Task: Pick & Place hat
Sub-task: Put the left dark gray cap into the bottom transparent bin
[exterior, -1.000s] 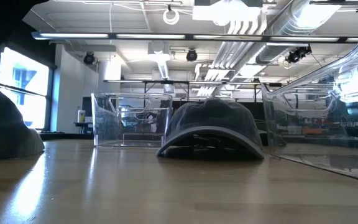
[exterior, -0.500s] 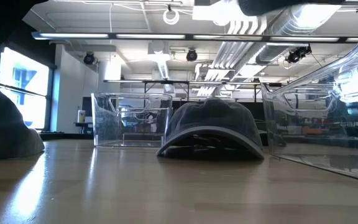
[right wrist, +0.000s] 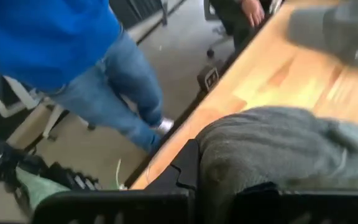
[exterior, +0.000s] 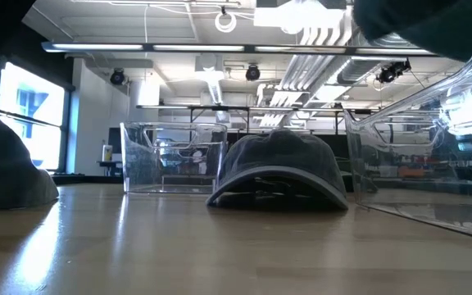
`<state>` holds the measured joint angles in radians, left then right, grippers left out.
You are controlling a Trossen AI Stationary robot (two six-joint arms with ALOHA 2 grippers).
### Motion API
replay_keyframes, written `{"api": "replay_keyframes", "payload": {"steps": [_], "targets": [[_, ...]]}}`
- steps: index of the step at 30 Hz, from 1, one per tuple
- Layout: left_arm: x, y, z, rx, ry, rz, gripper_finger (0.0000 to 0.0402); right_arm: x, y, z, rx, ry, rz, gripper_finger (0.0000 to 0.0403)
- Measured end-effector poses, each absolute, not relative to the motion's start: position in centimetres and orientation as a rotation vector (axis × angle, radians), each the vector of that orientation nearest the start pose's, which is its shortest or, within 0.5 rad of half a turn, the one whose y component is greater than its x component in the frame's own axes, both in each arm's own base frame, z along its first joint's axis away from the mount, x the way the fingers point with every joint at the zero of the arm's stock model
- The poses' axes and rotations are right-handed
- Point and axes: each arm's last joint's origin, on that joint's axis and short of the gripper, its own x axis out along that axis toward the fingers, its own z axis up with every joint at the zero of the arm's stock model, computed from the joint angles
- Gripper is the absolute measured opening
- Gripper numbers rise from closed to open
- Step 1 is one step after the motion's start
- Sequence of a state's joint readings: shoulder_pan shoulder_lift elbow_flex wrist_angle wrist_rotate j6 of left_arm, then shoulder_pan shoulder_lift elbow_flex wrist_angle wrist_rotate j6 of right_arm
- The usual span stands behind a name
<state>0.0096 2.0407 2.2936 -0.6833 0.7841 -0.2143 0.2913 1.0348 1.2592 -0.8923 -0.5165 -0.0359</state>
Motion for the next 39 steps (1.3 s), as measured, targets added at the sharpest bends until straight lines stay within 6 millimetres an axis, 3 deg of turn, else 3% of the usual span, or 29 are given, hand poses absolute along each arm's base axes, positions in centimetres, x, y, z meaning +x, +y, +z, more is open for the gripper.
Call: {"api": "replay_keyframes", "payload": {"steps": [7,12,18,20,23,30,34,39], "targets": [[43.1,-4.2,40.4,-0.327,0.681,-0.7,0.0087,17.3,8.9,38.7,-0.005,0.568,0.79,0.0003],[41.9,-6.2,38.9,-0.181,0.833,-0.636,0.0062,17.5,10.1,39.5,0.056,0.497,0.757,0.0004],[41.9,-9.2,40.0,-0.138,0.713,-0.656,0.003,17.4,10.9,40.0,0.089,0.443,0.704,0.0005],[42.4,-10.4,39.1,-0.155,0.696,-0.626,0.0022,17.2,11.2,40.0,0.085,0.446,0.719,0.0003],[43.7,-12.0,36.4,-0.225,0.696,-0.573,0.0014,16.7,11.5,39.5,0.105,0.514,0.741,0.0003],[46.3,-13.3,32.5,-0.501,0.38,-0.592,0.001,15.6,12.0,38.9,0.128,0.628,0.754,0.0003],[46.8,-12.2,33.6,-0.54,0.1,-0.611,0.001,15.5,12.0,38.7,0.123,0.648,0.754,0.0006],[46.7,-9.5,37.0,-0.493,-0.177,-0.718,0.001,15.3,11.9,38.4,0.115,0.684,0.747,0.0003]]}}
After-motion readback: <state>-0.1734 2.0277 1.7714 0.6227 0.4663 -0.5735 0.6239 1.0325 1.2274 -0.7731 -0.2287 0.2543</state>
